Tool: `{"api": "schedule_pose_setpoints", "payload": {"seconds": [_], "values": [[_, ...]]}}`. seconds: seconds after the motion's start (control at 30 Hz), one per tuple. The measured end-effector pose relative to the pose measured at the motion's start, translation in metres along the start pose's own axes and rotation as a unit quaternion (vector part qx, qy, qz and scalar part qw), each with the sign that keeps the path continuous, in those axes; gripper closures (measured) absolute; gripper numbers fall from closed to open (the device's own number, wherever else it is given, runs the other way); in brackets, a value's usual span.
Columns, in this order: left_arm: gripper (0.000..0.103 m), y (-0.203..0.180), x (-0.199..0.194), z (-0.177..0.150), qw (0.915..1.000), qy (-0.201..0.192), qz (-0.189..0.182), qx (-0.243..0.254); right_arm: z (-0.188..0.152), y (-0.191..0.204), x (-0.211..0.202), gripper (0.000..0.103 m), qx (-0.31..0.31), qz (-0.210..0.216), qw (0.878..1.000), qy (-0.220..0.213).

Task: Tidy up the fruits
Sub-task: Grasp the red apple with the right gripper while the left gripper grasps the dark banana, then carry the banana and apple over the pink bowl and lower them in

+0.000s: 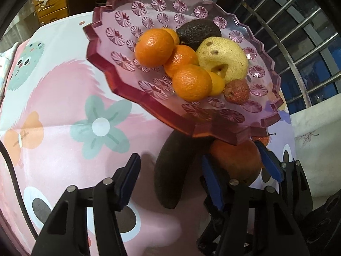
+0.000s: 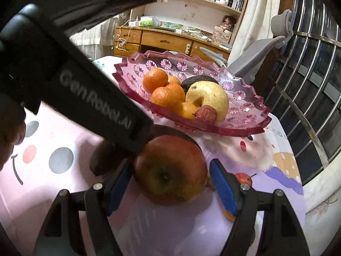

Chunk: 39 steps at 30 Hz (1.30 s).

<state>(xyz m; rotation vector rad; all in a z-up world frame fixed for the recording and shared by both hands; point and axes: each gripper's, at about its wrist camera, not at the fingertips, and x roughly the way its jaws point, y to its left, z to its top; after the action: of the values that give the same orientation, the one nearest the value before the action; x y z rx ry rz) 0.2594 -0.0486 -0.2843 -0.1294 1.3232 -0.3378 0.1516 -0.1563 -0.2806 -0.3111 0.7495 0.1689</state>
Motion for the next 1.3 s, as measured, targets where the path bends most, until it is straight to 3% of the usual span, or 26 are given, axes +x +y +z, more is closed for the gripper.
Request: {"api": "schedule_pose_setpoints", "payload": {"seconds": [0.3,0.47,0.6,0.77,1.0,1.3], "values": [[0.053,-0.006,0.012,0.003,0.9999,0.002,0.014,0.008,0.001,-0.022,-0.001,0.034,0.053,0.039,0.997,0.035],[0.053,-0.02,0.017,0.005,0.9987,-0.021,0.03,0.035,-0.006,-0.035,-0.007,0.034,0.084,0.055,0.994,0.052],[0.06,-0.033,0.02,0.002,0.9964,-0.042,0.035,0.064,-0.009,-0.047,-0.012,0.034,0.125,0.077,0.987,0.064],[0.064,-0.042,0.021,-0.001,0.9943,-0.057,0.044,0.078,-0.008,-0.052,-0.021,0.034,0.132,0.068,0.987,0.058],[0.073,-0.047,0.017,-0.019,0.9951,-0.061,0.033,0.071,-0.01,-0.061,-0.031,0.034,0.141,0.062,0.987,0.052],[0.074,-0.033,0.001,-0.055,0.9966,-0.071,0.021,0.035,-0.022,-0.063,-0.052,0.034,0.143,0.062,0.987,0.049]]}}
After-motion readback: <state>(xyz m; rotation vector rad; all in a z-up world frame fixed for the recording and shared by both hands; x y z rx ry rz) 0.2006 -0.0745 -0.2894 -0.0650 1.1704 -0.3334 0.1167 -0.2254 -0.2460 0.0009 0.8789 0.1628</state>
